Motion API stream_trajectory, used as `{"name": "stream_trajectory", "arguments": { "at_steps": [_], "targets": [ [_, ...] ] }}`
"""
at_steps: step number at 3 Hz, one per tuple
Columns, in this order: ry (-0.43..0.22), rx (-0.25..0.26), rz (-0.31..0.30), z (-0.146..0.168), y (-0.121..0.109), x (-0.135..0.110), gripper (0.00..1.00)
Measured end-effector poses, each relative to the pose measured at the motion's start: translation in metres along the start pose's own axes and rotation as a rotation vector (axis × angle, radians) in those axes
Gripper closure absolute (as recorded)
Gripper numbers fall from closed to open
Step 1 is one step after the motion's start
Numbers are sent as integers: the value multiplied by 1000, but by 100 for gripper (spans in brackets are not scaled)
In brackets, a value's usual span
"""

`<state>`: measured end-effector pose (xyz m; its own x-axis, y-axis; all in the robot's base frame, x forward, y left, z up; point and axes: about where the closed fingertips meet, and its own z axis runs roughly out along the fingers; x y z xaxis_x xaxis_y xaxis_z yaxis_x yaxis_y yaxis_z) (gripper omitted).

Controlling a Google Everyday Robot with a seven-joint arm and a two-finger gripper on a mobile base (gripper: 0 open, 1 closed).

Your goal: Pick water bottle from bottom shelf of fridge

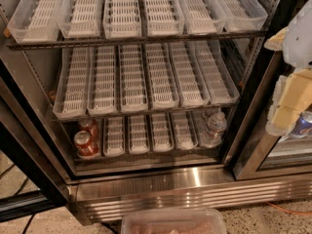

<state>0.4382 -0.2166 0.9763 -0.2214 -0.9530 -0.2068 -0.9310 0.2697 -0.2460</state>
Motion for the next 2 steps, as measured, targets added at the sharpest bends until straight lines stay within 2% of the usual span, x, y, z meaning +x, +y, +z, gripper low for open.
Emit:
{"name": "stream_trajectory", "arguments": {
  "at_steps": [2],
  "targets": [
    [-5, 14, 12, 4, 3, 1, 0]
  ]
}}
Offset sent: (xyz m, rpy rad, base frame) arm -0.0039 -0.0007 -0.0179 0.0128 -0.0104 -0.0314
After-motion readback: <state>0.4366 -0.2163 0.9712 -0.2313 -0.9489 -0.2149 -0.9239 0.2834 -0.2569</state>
